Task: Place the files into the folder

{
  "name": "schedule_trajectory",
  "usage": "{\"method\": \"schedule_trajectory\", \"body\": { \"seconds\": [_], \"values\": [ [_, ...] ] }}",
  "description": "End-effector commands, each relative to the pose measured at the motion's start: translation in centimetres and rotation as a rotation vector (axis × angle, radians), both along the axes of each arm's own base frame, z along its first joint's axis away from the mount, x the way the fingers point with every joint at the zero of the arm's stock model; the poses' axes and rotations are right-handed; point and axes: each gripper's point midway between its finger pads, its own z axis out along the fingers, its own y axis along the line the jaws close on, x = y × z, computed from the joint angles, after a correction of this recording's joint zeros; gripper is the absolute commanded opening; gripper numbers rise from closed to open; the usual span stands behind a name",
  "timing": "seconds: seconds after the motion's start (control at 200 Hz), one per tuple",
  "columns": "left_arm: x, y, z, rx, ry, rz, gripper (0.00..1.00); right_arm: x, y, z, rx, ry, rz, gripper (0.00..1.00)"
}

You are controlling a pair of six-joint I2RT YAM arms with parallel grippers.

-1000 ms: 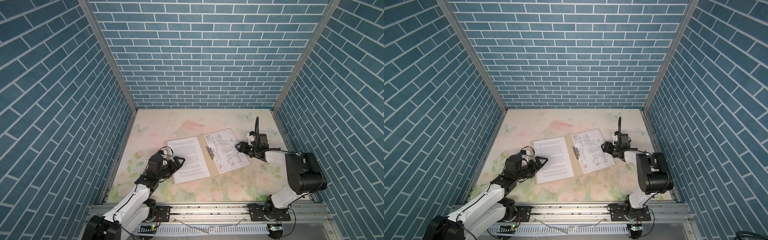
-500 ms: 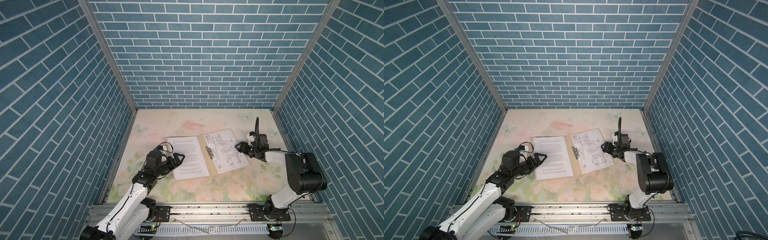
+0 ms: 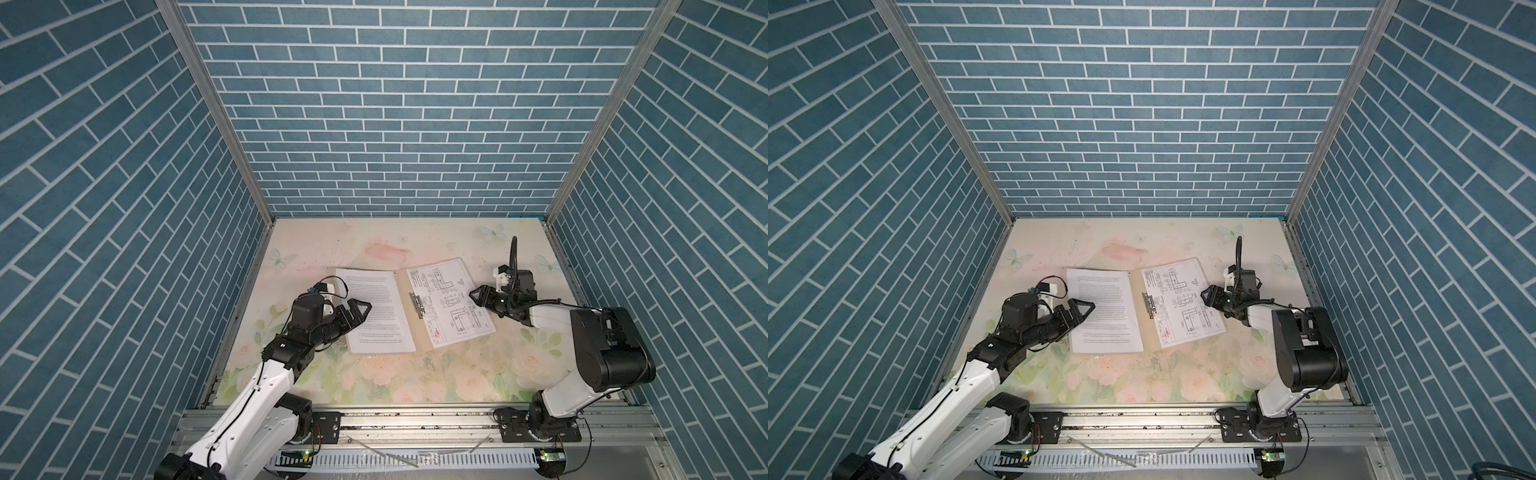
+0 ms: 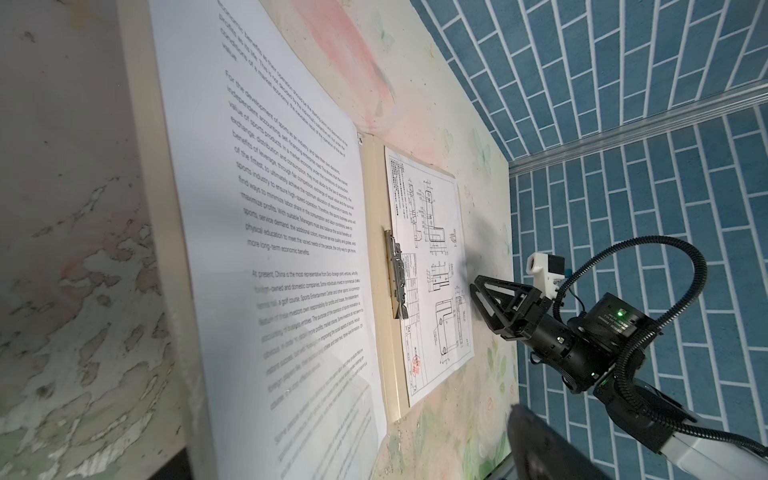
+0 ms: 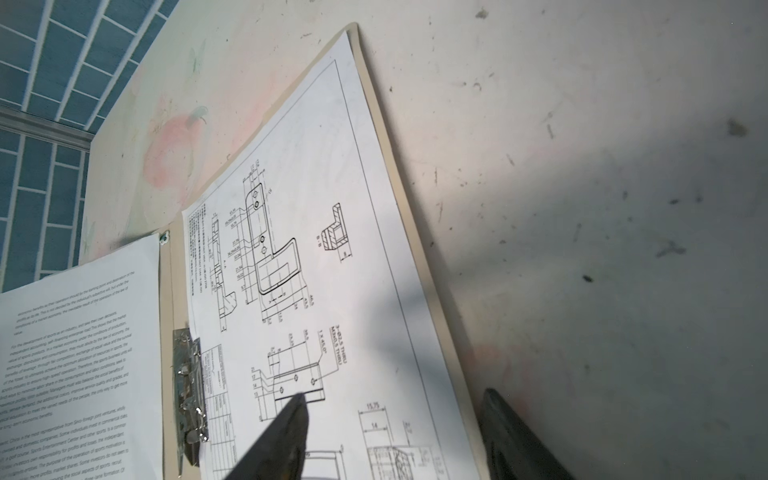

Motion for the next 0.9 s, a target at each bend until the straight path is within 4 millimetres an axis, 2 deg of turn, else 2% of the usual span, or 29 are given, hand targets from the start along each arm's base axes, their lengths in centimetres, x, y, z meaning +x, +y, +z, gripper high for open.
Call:
{"method": "schedule_trajectory", "body": {
  "seconds": [0.0, 0.555, 0.595, 0.62, 0.895],
  "values": [
    [0.2, -0.4, 1.6, 0.016, -0.040, -0.016, 1.00, -4.0, 0.2, -3.4, 0.007, 0.186, -0.013, 0.65],
    [0.6, -2.8, 5.3, 0.103, -0.109, -0.071, 0.99, -5.1, 0.3, -3.4, 0.013, 0.185, -0.027, 0.64],
    [0.4, -2.9, 5.0, 0.120, -0.101, -0.076, 1.00, -5.1, 0.3, -3.4, 0.015, 0.187, -0.030, 0.64],
    [0.6, -3.2, 6.1, 0.116, -0.124, -0.078, 1.00, -5.2, 0.3, -3.4, 0.016, 0.188, -0.030, 0.64],
    [1.1, -6.2, 7.5, 0.118, -0.161, -0.139, 1.00, -5.4, 0.5, -3.5, 0.021, 0.186, -0.030, 0.64]
  ]
}}
